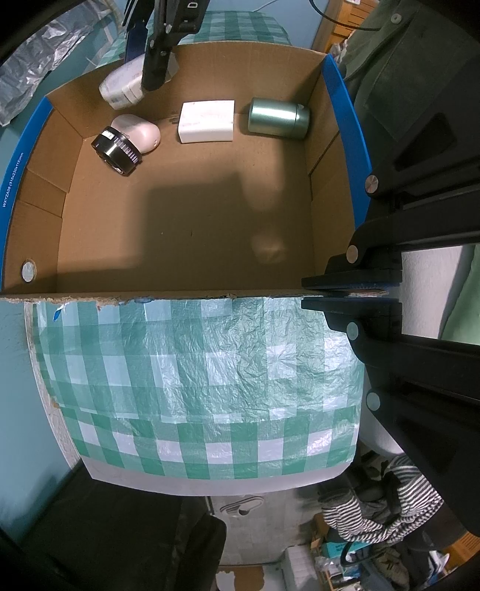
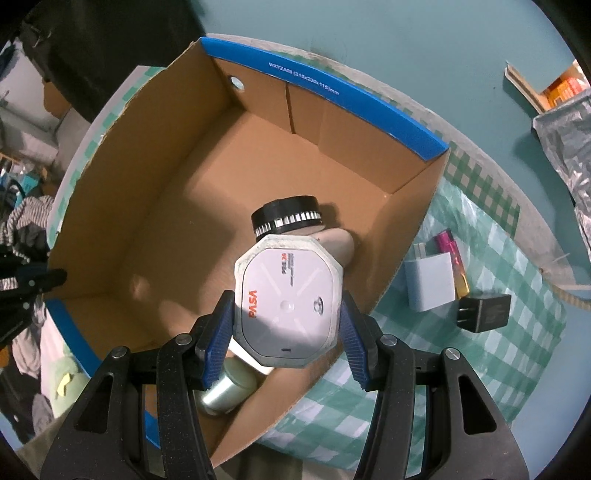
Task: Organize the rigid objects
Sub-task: 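Lower the PASA device into the box and open the right gripper, then withdraw the right gripper from the box toward the remaining items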
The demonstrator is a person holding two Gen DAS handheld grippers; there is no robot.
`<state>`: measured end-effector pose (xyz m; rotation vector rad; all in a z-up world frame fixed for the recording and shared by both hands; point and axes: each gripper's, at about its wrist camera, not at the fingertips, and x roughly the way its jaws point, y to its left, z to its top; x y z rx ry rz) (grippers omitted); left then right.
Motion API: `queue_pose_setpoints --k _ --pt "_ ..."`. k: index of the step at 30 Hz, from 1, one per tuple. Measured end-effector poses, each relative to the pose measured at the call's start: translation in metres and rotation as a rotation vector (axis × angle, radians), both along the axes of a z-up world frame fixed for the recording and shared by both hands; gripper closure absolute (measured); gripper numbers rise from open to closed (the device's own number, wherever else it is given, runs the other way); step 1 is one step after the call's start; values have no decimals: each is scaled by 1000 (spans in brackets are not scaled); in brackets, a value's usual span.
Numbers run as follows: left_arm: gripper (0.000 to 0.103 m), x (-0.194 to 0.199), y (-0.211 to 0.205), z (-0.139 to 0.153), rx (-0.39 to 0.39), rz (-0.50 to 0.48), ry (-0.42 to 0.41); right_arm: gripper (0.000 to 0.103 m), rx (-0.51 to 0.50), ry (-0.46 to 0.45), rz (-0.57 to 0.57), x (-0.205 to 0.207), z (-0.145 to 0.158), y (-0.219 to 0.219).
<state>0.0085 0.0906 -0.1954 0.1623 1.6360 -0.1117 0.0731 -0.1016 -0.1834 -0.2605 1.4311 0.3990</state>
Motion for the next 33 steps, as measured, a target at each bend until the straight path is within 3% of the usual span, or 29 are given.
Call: queue_pose_setpoints --k 33 --pt "99 -4 -1 -1 6 -4 3 49 23 -90 -38 1 41 -34"
